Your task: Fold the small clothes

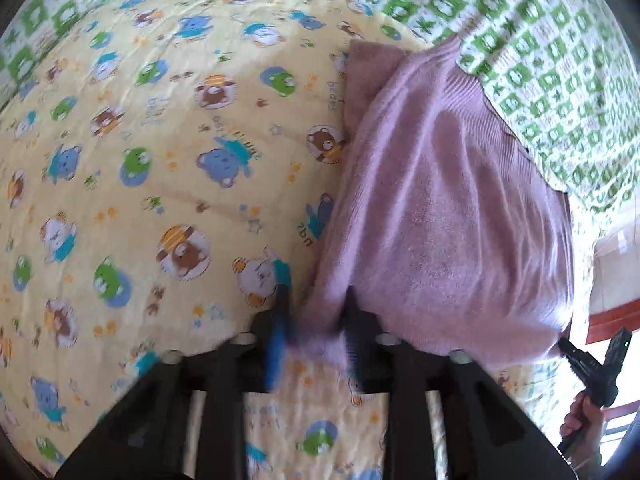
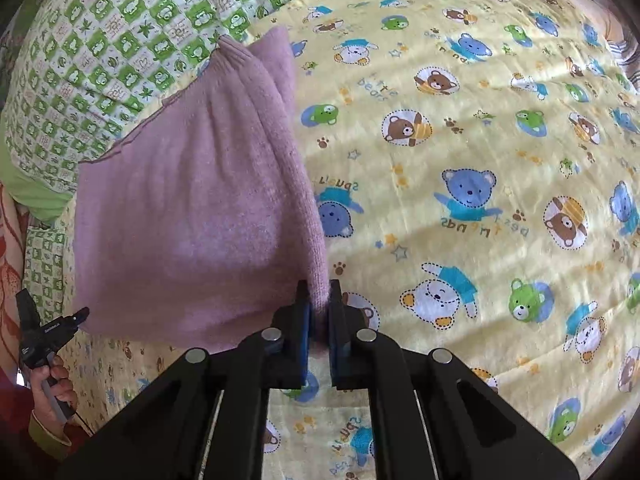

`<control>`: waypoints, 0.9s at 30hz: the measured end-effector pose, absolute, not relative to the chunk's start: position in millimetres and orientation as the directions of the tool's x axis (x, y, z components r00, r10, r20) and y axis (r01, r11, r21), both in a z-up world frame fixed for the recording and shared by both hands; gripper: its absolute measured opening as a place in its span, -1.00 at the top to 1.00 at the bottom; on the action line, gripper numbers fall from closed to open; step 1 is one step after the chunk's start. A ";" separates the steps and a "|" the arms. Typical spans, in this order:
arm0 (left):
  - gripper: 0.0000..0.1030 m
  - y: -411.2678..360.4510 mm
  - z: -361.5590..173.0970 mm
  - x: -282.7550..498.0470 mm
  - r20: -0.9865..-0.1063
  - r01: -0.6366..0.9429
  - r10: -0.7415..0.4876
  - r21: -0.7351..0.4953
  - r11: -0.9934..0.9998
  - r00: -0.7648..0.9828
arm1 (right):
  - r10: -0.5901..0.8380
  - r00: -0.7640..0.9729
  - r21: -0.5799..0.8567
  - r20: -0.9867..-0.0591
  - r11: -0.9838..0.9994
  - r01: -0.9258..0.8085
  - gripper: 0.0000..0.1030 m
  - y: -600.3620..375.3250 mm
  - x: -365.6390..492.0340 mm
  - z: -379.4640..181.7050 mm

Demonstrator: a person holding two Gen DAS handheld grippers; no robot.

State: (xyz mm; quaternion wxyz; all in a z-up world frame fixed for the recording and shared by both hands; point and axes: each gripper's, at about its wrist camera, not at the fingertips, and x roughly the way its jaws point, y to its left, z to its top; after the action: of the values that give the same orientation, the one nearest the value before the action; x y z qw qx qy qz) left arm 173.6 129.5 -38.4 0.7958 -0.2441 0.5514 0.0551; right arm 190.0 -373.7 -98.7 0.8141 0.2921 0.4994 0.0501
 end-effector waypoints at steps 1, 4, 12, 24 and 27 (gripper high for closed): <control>-0.28 136.1 -36.7 166.2 -0.908 -0.380 -0.181 -0.330 0.864 0.377 | 0.352 0.497 0.509 -0.793 0.832 0.223 0.49 -373.5 189.1 -95.0; -0.33 148.1 -33.8 147.4 -0.891 -0.434 -0.228 -0.399 0.808 0.393 | 0.299 0.561 0.494 -0.772 0.838 0.234 0.13 -375.2 181.7 -73.8; -0.38 140.3 -57.6 121.3 -0.806 -0.532 -0.407 -0.591 0.607 0.430 | 0.424 0.637 0.566 -0.643 0.824 0.022 0.13 -322.3 209.3 -31.5; -0.46 130.6 -72.2 159.2 -0.788 -0.659 -0.286 -0.614 0.435 0.545 | 0.534 0.549 0.571 -0.643 0.812 -0.121 0.13 -235.9 316.6 -42.4; -0.39 126.5 -69.6 169.0 -0.799 -0.671 -0.232 -0.594 0.443 0.555 | 0.478 0.539 0.542 -0.693 0.839 -0.048 0.14 -240.9 331.8 -60.5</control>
State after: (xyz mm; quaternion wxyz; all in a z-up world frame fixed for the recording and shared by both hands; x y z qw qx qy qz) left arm 169.0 126.5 -69.6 0.7225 -0.5053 0.4468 0.1518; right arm 331.8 -240.9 -60.5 0.8446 0.2369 0.4541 0.1556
